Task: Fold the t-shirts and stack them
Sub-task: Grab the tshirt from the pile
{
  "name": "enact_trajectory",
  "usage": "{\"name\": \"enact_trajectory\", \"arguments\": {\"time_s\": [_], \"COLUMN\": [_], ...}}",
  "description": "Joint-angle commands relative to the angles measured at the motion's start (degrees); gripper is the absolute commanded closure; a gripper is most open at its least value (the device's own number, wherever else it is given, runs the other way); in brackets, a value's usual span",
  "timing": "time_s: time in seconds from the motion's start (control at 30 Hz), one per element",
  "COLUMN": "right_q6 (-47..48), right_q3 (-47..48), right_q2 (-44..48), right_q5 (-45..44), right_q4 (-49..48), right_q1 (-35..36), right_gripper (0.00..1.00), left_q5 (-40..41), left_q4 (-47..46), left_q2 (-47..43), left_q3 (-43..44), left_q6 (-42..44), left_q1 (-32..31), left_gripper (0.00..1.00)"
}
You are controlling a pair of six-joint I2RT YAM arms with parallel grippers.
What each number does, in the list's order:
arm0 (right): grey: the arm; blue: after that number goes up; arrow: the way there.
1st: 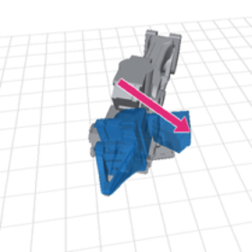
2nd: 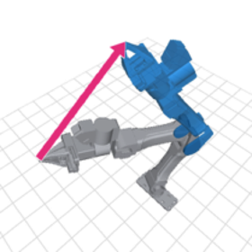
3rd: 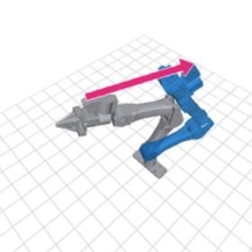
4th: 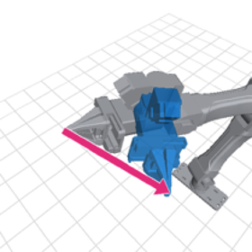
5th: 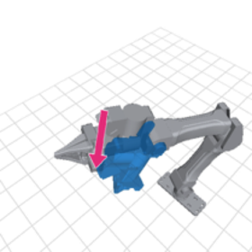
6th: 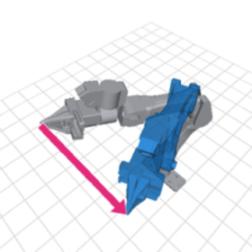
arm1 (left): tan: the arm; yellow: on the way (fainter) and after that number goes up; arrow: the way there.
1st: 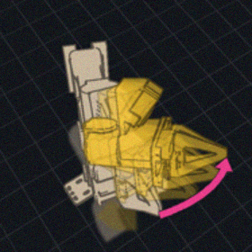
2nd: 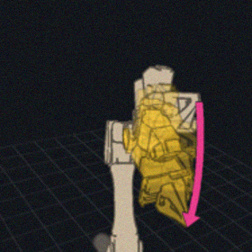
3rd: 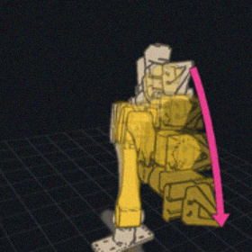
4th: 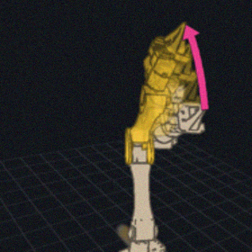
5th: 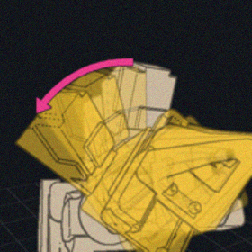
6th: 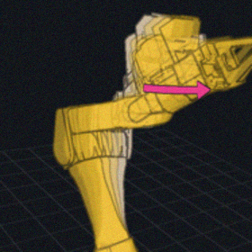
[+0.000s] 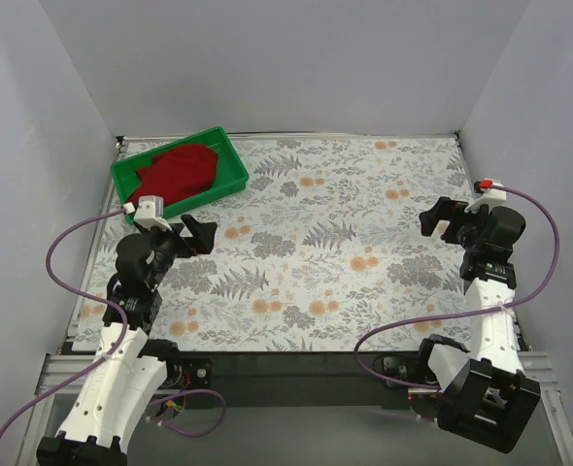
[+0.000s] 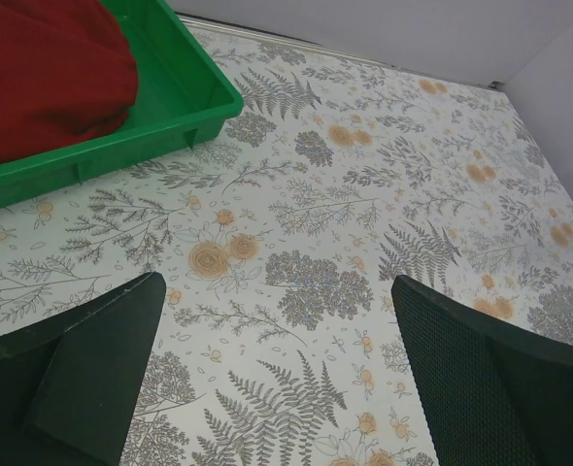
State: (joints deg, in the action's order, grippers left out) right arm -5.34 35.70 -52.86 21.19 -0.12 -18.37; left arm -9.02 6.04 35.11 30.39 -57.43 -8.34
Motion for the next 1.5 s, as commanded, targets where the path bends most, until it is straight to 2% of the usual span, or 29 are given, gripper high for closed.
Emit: {"name": "enact_trajectory", "arguments": {"time_s": [0.0,0.13,0.2,0.3,0.37,0.47,0.5,0.53,0.63,0.67,0.73,0.8,0.9,0.93,1.1,1.17,1.27,1.47], "right_q6": [1.04,5.07,10.58,15.35,19.13,23.52,25.10,25.64,25.56,25.65,25.47,25.03,24.86,24.94,24.86,24.94,25.03,25.12], "right_q3": [0.24,-0.02,0.24,1.38,2.79,1.75,1.39,0.95,-0.37,-0.63,-0.37,-0.28,-0.02,0.07,0.51,0.68,0.86,1.21], "right_q2": [0.30,1.00,1.27,1.01,0.65,0.83,0.92,1.44,2.41,2.41,1.98,1.80,1.62,1.71,1.62,1.45,1.27,0.74], "right_q5": [1.22,7.35,16.45,21.78,22.49,28.01,32.47,33.21,33.74,34.00,34.44,34.01,33.74,33.74,33.39,33.21,32.86,32.95], "right_q4": [-1.64,-1.73,-1.64,-0.15,3.36,4.95,5.74,6.44,6.45,6.45,6.54,6.54,6.97,7.06,7.68,7.85,8.12,8.38], "right_q1": [-0.26,-0.26,0.09,2.01,2.72,3.08,3.08,3.16,2.99,3.08,3.08,3.08,3.08,3.08,3.17,3.08,3.08,3.08], "right_gripper": [0.01,0.01,0.01,0.01,0.01,0.02,0.02,0.02,0.02,0.02,0.02,0.02,0.02,0.02,0.02,0.02,0.02,0.02], "left_q5": [-0.21,-0.12,-0.65,-1.53,-1.27,0.22,0.40,0.40,-4.06,-5.73,-6.72,-4.79,0.92,4.93,13.14,15.24,18.05,21.14], "left_q4": [0.46,0.46,0.46,2.47,3.62,4.50,4.68,5.11,5.12,5.64,7.31,10.82,14.95,15.92,17.07,17.51,18.74,19.53], "left_q2": [-0.22,0.48,1.79,4.60,8.20,14.70,16.63,21.35,29.28,32.01,40.97,49.39,56.89,61.00,69.20,72.53,76.66,82.47], "left_q3": [0.28,0.28,0.72,3.86,6.25,12.04,13.97,17.30,24.77,26.63,31.02,37.52,45.09,46.67,54.93,56.70,60.56,65.66], "left_q6": [0.30,0.12,-0.31,-0.84,-1.81,-3.74,-4.18,-5.05,-8.04,-10.75,-12.61,-13.15,-12.45,-12.18,-11.04,-11.12,-11.91,-10.87], "left_q1": [-0.01,-0.01,-0.01,-0.01,-0.01,-0.01,0.16,0.95,4.81,8.04,11.05,12.29,12.38,12.38,13.08,13.08,13.00,12.73], "left_gripper": [0.04,0.04,0.03,0.03,0.02,0.02,0.02,0.02,0.02,0.02,0.03,0.05,0.08,0.08,0.10,0.14,0.17,0.18]}}
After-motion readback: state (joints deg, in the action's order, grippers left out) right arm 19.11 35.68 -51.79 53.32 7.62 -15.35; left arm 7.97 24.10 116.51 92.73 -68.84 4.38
